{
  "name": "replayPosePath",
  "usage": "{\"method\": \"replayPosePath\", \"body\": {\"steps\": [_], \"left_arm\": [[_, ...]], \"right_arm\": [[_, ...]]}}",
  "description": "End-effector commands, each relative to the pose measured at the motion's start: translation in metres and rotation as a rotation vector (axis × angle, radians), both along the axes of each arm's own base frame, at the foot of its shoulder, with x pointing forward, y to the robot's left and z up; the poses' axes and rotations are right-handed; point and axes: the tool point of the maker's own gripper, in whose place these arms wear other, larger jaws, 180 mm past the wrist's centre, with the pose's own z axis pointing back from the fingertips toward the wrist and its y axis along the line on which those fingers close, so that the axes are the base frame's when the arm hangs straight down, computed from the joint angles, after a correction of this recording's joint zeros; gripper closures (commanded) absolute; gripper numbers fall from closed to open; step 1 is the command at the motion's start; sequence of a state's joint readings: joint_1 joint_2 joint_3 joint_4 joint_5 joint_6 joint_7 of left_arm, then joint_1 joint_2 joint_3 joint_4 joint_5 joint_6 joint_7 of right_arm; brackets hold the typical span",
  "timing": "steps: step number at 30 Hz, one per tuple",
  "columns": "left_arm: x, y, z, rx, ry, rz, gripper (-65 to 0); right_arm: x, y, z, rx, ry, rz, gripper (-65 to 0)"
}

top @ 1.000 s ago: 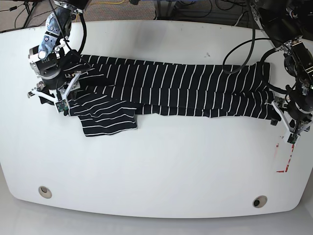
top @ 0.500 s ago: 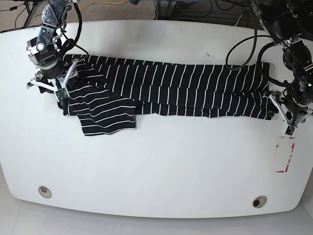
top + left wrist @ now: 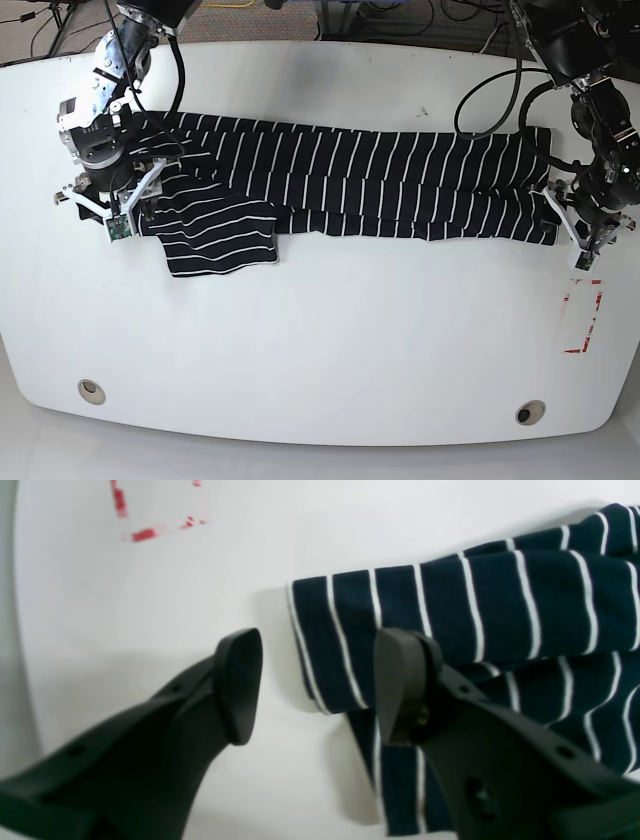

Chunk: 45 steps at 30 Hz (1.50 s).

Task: Layout the t-shirt on the table in an organized manner, then fold the t-shirt properly
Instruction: 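Open both grippers and release the folded hem, then move the right gripper down onto the strip's end near the sleeve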

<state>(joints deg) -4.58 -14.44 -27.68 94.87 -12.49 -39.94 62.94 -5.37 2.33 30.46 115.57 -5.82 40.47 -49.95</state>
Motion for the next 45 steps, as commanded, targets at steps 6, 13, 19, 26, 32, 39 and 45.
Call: {"method": "replayPosePath", "body": {"steps": [6, 13, 19, 26, 32, 39, 45], "left_arm": [[0.003, -0.004, -0.028, -0.099, 0.028, 0.013, -33.1], [-0.009, -0.019, -0.061, -0.161, 0.065, -0.013, -21.1], [-0.021, -0.019, -0.086, -0.202, 0.124, 0.005, -14.6], [-0.024, -0.021, -0.102, -0.232, 0.144, 0.000, -14.4], [-0.009, -0.027, -0.097, -0.223, 0.129, -0.042, -14.4], [-0.002, -0.031, -0.093, -0.221, 0.121, -0.055, -14.6], [0.008, -0.031, -0.084, -0.214, 0.109, -0.057, -14.6]], "right_arm": [[0.012, 0.015, 0.000, 0.085, -0.042, -0.039, -30.3], [-0.003, 0.020, -0.043, 0.148, 0.067, -0.049, -11.7], [-0.005, 0.009, -0.066, 0.161, 0.104, -0.040, -6.5], [-0.010, -0.011, -0.098, 0.182, 0.168, -0.037, -6.5], [0.007, -0.025, -0.111, 0.221, 0.149, -0.039, -6.5], [0.030, -0.039, -0.102, 0.220, 0.114, -0.040, -6.5], [0.045, -0.048, -0.067, 0.151, 0.051, -0.031, -14.4]]}}
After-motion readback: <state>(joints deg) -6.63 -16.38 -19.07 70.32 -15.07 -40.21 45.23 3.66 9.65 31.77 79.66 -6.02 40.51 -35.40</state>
